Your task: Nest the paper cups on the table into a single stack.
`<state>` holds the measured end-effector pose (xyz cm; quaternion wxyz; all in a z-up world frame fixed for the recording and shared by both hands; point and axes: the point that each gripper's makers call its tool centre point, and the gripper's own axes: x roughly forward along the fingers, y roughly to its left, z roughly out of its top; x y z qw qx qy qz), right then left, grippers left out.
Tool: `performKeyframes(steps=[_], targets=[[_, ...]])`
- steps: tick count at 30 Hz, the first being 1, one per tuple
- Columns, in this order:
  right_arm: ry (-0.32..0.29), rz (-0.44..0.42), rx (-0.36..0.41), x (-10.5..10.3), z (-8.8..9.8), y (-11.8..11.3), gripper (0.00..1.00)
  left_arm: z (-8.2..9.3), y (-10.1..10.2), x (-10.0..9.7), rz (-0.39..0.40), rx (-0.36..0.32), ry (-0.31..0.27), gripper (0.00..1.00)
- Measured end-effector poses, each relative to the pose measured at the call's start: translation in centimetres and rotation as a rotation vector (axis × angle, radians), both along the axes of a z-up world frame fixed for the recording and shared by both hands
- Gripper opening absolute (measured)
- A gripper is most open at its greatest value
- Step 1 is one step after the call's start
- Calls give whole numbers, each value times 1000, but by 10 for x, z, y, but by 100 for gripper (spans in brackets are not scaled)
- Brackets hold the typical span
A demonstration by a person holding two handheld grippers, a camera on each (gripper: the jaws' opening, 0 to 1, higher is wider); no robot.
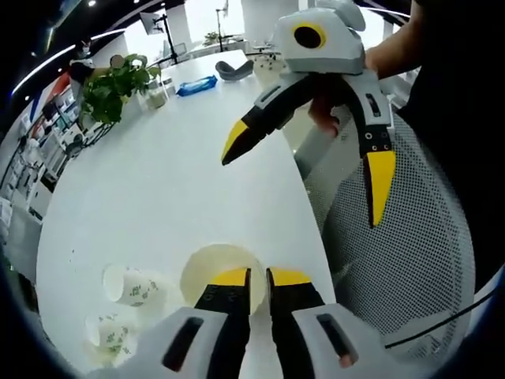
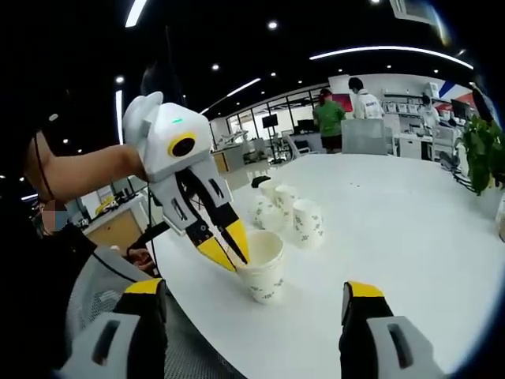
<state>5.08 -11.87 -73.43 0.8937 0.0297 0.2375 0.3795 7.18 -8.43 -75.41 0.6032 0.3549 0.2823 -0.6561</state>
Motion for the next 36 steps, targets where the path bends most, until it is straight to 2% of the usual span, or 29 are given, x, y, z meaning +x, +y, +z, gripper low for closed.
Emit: performKeyframes(steps=[9, 19, 26, 36], targets=[[-1, -4, 1, 1, -1, -2, 93, 16, 0, 11, 45, -64, -9, 14], [-4, -8, 4, 1, 1, -1, 93, 35, 1, 39, 132, -152, -36, 25], [-5, -12, 9, 2, 1, -2, 93, 39, 5, 57, 175, -173, -52, 30], [-7, 1, -7, 0, -1, 0, 93, 40, 9, 91, 297, -236, -55, 40]])
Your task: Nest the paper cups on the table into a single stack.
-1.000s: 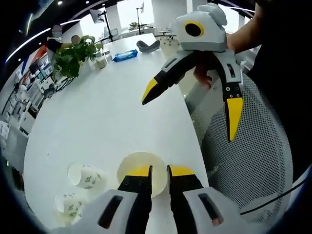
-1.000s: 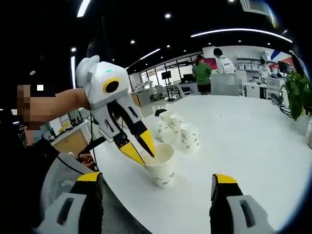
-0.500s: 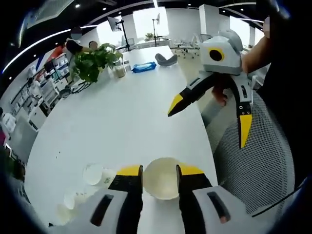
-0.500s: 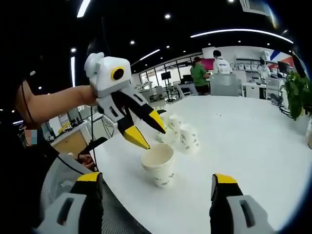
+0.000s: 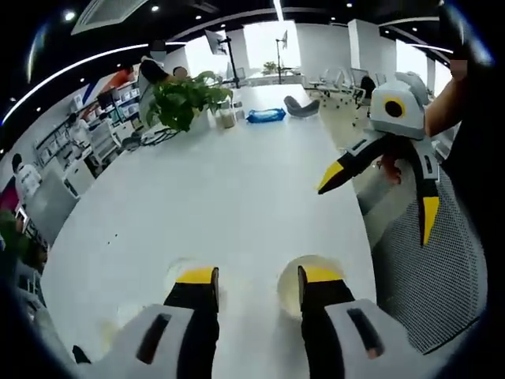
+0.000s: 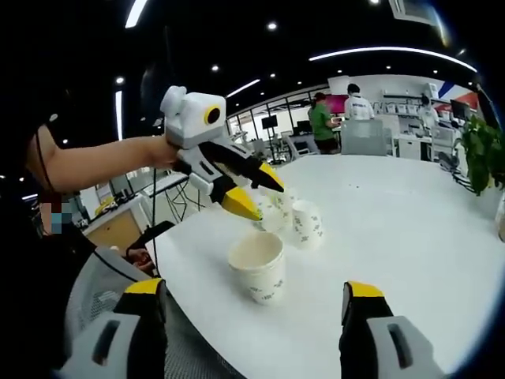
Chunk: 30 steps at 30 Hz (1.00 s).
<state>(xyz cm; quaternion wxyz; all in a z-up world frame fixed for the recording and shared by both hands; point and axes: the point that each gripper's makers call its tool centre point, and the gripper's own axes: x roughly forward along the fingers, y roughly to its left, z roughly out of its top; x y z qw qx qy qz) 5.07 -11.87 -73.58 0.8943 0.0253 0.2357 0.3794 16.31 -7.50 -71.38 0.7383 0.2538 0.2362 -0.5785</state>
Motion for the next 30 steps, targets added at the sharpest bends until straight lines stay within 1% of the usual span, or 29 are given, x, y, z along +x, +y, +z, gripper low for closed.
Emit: performKeyframes(steps=[2, 5, 9, 10, 11, 17, 21, 22, 30], targets=[[-3, 3, -4, 0, 0, 1, 93, -2, 1, 6, 28, -11, 4, 41], [-3, 8, -9, -1, -1, 1, 93, -7, 5, 21, 77, -25, -4, 43], [-4, 6, -14, -1, -2, 1, 93, -9, 6, 35, 138, -55, -10, 46], [-4, 5, -14, -1, -2, 1, 93, -10, 6, 36, 143, -59, -9, 46], [-3, 3, -15, -1, -2, 0, 93, -13, 7, 48, 172, -78, -1, 47], [0, 0, -18, 0, -3, 0, 93, -19, 13, 71, 253, -103, -8, 47], [5, -11, -13, 1, -3, -2, 92, -28, 17, 84, 281, -92, -13, 46], [6, -13, -12, 2, -3, -3, 92, -31, 18, 87, 288, -92, -7, 45], [17, -23, -8, 3, -5, -5, 91, -48, 12, 99, 332, -78, 19, 44]])
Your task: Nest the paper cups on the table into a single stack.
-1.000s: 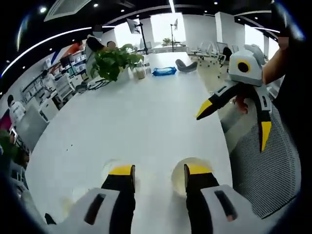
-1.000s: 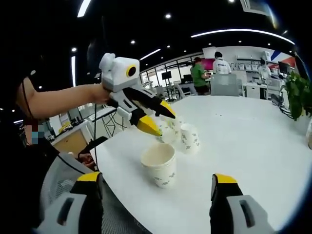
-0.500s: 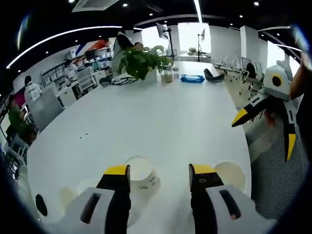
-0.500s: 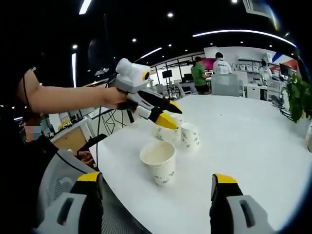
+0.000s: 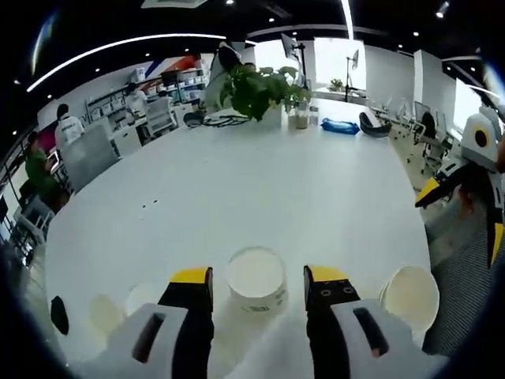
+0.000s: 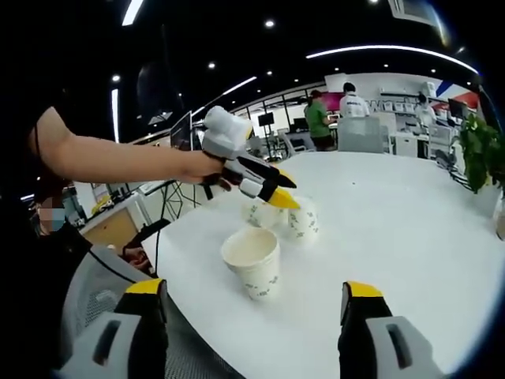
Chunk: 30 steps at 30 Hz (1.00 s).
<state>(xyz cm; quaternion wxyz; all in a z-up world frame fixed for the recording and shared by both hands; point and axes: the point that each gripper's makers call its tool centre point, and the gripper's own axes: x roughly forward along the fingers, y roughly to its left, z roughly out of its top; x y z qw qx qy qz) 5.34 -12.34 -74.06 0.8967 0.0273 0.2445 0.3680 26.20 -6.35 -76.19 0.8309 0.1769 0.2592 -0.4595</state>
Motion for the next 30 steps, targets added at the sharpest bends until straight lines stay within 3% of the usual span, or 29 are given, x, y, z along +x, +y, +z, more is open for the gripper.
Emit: performKeyframes(steps=[7, 15, 30], targets=[[11, -9, 2, 1, -1, -2, 90, -14, -2, 8, 21, 9, 28, 43], [21, -21, 5, 3, -3, -5, 90, -18, -3, 6, 39, 9, 49, 40], [25, -29, 6, 3, -3, -5, 89, -23, -8, 8, 15, 26, 31, 36]])
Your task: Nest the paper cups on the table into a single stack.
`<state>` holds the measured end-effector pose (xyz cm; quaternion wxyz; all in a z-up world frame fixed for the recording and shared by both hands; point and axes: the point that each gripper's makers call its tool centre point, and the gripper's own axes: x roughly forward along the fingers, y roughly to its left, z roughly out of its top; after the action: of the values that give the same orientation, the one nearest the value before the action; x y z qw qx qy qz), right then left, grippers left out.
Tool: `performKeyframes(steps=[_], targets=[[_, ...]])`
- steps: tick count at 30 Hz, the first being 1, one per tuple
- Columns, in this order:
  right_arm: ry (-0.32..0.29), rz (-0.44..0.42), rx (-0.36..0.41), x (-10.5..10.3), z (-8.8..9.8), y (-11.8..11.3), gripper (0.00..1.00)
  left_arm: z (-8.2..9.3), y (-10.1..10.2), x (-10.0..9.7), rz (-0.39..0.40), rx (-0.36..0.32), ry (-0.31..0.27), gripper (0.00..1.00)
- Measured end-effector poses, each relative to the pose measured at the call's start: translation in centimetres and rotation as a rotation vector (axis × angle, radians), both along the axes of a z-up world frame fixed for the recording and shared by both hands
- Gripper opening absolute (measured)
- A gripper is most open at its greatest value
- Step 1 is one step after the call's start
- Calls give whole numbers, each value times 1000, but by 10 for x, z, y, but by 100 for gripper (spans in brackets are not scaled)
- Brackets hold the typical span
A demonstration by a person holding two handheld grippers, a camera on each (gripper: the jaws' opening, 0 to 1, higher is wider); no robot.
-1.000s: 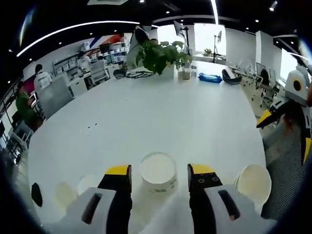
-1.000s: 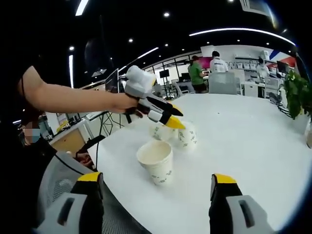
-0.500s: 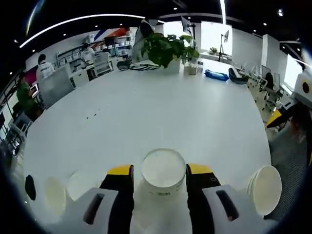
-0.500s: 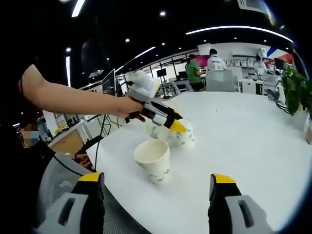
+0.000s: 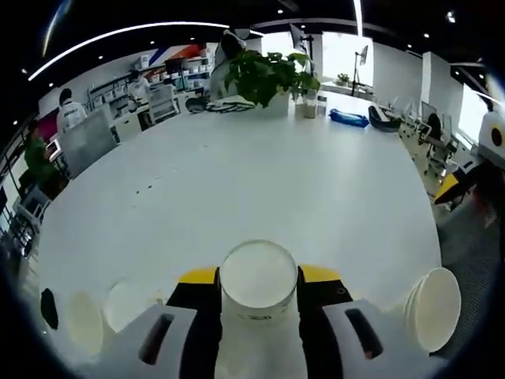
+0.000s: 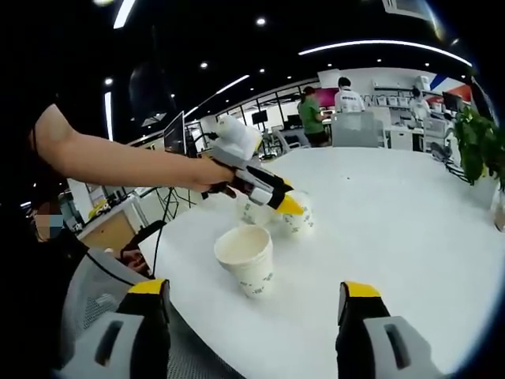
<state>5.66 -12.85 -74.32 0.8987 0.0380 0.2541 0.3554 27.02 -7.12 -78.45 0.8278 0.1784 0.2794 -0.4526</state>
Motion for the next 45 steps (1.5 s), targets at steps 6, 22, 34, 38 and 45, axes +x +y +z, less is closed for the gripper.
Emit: performKeyframes(steps=[6, 22, 34, 38, 45], targets=[[-6, 3, 4, 0, 1, 1, 89, 10, 1, -4, -12, -11, -20, 35], [-31, 14, 14, -1, 6, 3, 88, 62, 24, -32, 4, -51, -48, 35], [-92, 54, 43, -3, 18, 10, 81, 118, 15, -74, -33, -118, -78, 35], [-102, 62, 94, -2, 26, 11, 75, 127, 13, -85, -58, -137, -76, 35], [-123, 64, 190, 3, 45, 16, 66, 140, 2, -117, -133, -143, -73, 35]])
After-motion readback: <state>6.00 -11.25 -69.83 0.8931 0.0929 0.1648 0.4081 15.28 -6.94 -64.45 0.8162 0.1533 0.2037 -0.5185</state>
